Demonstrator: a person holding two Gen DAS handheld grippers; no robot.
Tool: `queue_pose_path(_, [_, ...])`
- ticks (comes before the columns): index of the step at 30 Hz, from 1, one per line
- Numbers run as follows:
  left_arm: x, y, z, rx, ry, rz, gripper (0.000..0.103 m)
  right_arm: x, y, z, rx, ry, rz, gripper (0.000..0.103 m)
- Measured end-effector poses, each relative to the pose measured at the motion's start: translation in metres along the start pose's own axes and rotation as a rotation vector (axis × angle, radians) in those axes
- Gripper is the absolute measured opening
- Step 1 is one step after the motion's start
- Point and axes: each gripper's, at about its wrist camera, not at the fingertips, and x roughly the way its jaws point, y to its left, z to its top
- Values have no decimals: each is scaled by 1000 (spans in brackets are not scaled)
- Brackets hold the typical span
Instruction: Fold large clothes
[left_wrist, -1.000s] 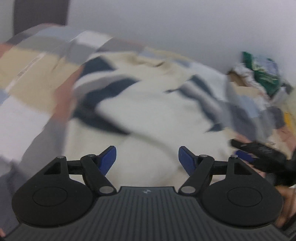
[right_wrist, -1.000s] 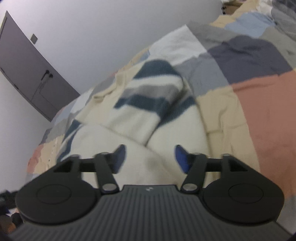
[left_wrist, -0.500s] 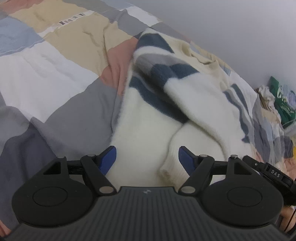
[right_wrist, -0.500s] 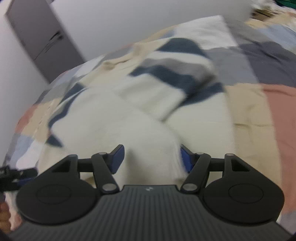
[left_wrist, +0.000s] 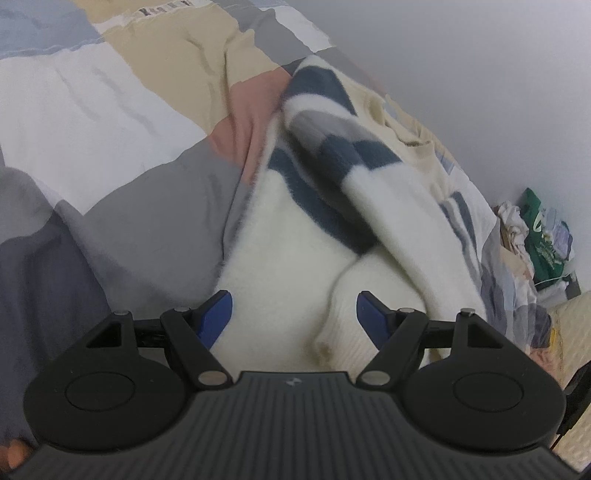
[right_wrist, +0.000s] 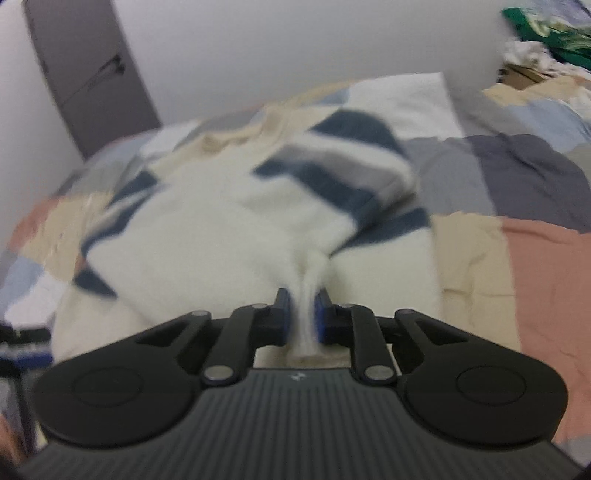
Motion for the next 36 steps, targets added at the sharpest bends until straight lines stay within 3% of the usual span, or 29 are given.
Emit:
queue_pose_path(5, [-2,0,-1,-4,1,6,78,0,-13,-4,55,35,31,22])
queue_pose_path(7, [-4,0,-4,-6,3,15,78,-8,-16,-4,78,15,41,28])
queue_pose_path(8, [-5,1,-5,-10,5,16,78,-12,-18,-3,89,7,34,39])
queue_pose_path(9, [-6,1,-6,-12,5,16,78,-15,-21,-3,100,0,21,58])
queue_pose_path(11, [-8,1,-7,-15,5,19,78,-23,-30,-4,132,-12,-21,85])
queue_pose_path(15, [-9,0,-6,-23,-12,49,78,-27,-52,-10,226,17,-153,86])
queue_pose_path(20, [-6,0,-8,-15,-7,81,79,-14,-84,-23,432,117,-142,86])
queue_pose_path(24, [-6,7,-9,-57,12,67,81,-2,-94,-40,576,216,-6,89])
queue_pose_path(27, [-7,14,-10,-104,27,42,82,-5,-89,-41,585,228,67,89])
queue_pose_path(30, [-9,21,-14,-153,51,2,82,-6,-82,-47,640,257,239,89])
queue_pose_path(33, [-13,25,-17,-190,67,-65,82,-20,-62,-39,517,210,307,90])
queue_pose_path(36, [-21,22,-21,-194,64,-161,82,-33,-50,-37,479,168,397,90])
